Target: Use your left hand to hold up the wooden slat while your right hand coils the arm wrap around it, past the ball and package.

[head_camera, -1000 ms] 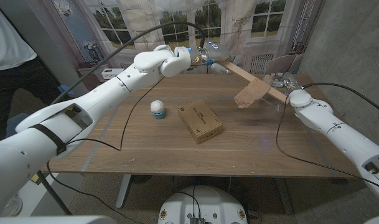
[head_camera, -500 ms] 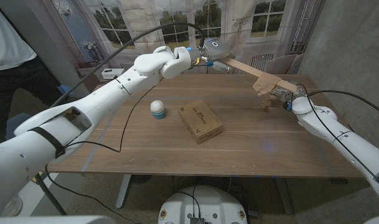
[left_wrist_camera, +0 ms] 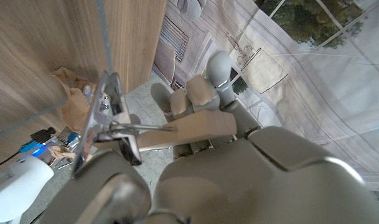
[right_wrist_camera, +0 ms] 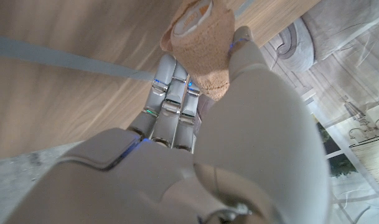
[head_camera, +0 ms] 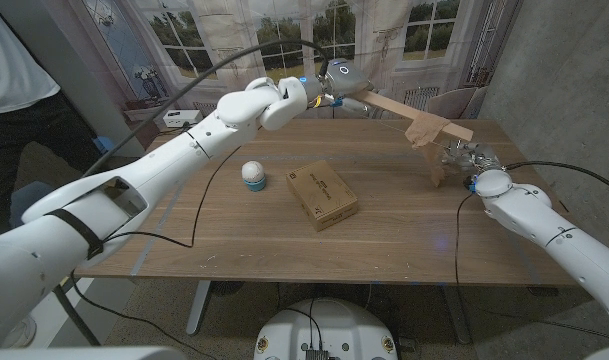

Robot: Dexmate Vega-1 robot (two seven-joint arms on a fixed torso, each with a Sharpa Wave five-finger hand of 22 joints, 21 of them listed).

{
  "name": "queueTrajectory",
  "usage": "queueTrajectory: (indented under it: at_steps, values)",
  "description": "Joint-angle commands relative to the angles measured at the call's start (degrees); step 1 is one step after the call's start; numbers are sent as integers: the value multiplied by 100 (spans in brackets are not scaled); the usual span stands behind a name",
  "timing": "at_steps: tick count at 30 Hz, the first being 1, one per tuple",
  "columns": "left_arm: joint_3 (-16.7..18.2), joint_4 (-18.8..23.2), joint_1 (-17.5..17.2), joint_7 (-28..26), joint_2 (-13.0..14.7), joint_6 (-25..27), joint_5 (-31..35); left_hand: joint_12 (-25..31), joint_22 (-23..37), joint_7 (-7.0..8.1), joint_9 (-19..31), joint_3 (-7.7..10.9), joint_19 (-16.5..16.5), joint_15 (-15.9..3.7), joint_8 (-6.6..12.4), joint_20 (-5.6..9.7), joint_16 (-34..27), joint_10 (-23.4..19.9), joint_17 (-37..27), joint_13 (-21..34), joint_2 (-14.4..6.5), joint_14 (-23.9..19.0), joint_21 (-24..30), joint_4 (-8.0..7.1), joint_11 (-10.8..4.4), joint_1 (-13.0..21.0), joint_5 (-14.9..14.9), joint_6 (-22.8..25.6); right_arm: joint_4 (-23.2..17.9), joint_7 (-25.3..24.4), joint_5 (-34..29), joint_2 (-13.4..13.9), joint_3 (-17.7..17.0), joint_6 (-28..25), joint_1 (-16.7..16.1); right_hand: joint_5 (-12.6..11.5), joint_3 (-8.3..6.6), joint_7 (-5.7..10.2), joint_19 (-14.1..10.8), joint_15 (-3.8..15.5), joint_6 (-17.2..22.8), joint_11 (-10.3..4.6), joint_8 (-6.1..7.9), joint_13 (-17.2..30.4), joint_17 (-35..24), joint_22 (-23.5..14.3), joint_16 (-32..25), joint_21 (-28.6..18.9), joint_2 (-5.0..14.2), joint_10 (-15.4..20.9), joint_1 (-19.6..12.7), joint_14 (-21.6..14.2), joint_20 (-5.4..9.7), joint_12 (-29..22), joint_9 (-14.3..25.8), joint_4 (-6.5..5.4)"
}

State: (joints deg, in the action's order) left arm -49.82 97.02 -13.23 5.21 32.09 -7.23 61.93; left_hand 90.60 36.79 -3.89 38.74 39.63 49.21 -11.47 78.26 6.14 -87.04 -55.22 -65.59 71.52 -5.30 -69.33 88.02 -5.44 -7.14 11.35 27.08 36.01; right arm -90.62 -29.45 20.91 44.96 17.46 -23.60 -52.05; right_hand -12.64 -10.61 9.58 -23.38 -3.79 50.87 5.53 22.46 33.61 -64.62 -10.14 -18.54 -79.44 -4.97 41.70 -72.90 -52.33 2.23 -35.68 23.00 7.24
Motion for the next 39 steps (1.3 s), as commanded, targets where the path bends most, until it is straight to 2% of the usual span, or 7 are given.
queueTrajectory:
  at_steps: [1,21,30,39]
  values:
    - [-116,21,-201,-633,-91,817,900,37,20,-39,16,406,44,-26,58,206,-84,-87,-469,15,-106,-46,25,-431,-93,12,14,22,-733,-721,194,58,-488,-247,-859,-50,-1,-754,27,1656,781,-722,-8,26,-22,-2,-43,-16,1204,938,-1178,-1472,698,-12,28,-33]
    - [-444,-87,-165,-614,-201,1494,1710,37,108,-5,48,415,68,-27,87,234,-84,-84,-471,16,-114,-59,23,-433,-119,-6,-26,15,-1867,-1672,101,-32,-1238,-494,-2095,-57,16,-749,32,1656,783,-718,-47,41,-33,-2,-27,-25,1207,962,-1188,-1497,696,28,62,-38]
    - [-503,-118,-118,-556,-235,1470,1699,36,125,2,45,423,67,-27,87,241,-83,-85,-471,16,-116,-59,11,-433,-126,-12,-36,12,-2462,-2129,-153,-206,-1684,-662,-2727,-61,22,-760,31,1655,792,-713,-67,42,-30,-3,-13,-32,1205,970,-1196,-1500,696,48,65,-36]
    - [-691,-202,20,-501,-236,1390,1987,36,131,4,35,430,67,-28,88,242,-84,-78,-471,15,-113,-59,7,-430,-131,-13,-43,23,-2968,-2213,-420,-431,-2123,-630,-3285,-64,25,-766,19,1660,816,-700,-82,31,-29,-7,-12,-48,1206,999,-1211,-1527,695,62,60,-30]
